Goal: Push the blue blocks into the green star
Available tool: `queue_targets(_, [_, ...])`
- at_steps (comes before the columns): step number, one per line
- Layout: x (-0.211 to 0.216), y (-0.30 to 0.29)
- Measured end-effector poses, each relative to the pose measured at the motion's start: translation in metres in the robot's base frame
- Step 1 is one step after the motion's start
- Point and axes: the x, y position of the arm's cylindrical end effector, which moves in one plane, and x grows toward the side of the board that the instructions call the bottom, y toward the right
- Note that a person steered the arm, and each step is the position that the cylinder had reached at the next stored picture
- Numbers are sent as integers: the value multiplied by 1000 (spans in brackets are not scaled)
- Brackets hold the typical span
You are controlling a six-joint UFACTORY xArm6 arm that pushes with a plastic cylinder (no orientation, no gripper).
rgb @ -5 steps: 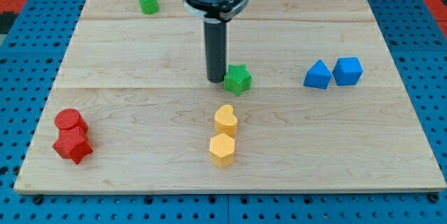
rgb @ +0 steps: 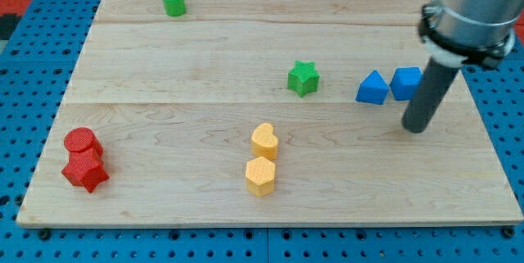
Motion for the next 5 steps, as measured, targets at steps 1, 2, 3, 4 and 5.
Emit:
queue_targets(1, [-40,-16])
queue_targets(2, [-57,-83])
queue_targets(3, [-41,-101])
queue_targets(4, [-32,-61])
queue_targets(5, [-31,-53])
